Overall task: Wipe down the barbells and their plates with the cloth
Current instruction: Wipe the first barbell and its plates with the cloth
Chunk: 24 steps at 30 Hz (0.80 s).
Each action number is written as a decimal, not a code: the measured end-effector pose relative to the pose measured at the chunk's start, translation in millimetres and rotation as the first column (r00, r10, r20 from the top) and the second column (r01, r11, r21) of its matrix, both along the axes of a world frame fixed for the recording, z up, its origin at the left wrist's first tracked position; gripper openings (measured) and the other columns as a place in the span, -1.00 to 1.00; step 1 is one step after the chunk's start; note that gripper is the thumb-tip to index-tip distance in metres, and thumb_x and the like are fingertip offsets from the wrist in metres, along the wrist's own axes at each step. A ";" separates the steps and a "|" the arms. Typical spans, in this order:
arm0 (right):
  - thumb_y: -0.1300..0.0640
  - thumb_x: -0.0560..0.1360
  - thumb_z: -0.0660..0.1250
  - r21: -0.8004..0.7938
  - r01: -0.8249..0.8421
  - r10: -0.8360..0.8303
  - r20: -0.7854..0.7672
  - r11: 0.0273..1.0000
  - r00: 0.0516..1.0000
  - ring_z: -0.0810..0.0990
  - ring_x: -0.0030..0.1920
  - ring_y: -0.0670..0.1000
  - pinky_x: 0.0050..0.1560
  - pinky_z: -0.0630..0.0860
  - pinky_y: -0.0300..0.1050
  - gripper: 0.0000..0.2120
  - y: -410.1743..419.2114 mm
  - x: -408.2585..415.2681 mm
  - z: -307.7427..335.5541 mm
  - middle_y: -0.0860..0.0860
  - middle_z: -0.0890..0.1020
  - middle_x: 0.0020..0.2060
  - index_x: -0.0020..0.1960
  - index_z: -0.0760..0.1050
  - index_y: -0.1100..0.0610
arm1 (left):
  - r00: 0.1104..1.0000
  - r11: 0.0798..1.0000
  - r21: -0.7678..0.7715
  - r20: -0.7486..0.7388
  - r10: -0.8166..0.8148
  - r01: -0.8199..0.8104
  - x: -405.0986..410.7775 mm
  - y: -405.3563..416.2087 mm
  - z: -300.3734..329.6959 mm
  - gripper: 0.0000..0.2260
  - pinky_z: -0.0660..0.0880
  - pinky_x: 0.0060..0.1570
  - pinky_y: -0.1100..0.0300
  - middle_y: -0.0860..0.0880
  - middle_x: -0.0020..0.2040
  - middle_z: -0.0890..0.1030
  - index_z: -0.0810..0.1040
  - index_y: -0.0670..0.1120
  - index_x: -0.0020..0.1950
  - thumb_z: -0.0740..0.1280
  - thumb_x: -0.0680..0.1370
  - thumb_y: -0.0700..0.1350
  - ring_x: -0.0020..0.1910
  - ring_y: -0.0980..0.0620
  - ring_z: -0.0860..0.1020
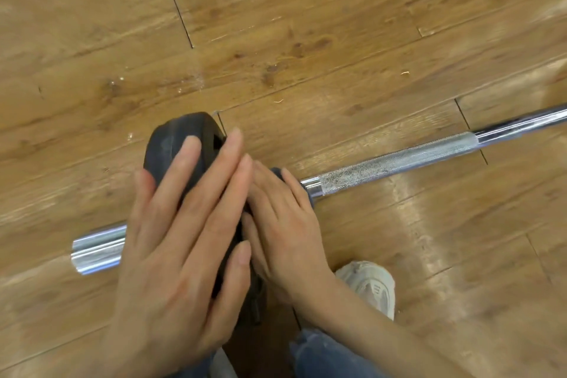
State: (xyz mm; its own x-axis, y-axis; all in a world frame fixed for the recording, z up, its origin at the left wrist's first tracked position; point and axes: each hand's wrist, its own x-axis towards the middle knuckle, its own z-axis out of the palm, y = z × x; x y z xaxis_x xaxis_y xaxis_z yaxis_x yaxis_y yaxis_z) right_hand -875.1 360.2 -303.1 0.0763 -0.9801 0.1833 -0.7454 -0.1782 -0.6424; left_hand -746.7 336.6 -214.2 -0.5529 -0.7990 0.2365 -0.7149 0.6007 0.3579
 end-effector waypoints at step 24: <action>0.05 0.69 0.05 -0.184 0.035 -0.112 -0.427 0.982 0.897 0.45 0.01 0.07 0.46 0.25 0.08 -0.64 -42.9 -66.3 -12.3 0.08 0.63 -0.10 0.06 0.59 0.17 | 0.993 0.975 0.190 0.025 0.114 -0.117 0.9 -61.6 15.1 -0.52 -0.29 0.56 0.15 -0.08 0.57 0.28 0.31 -0.22 0.55 0.05 0.67 -0.04 0.63 -0.08 0.03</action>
State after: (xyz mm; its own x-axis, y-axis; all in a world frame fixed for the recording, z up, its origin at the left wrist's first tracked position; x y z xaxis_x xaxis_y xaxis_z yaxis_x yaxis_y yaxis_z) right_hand -941.5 317.2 -315.3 0.1154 -0.9436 0.3103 -0.9578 -0.1885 -0.2171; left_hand -745.8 275.1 -199.1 -0.4566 -0.8872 0.0665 -0.7811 0.4355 0.4474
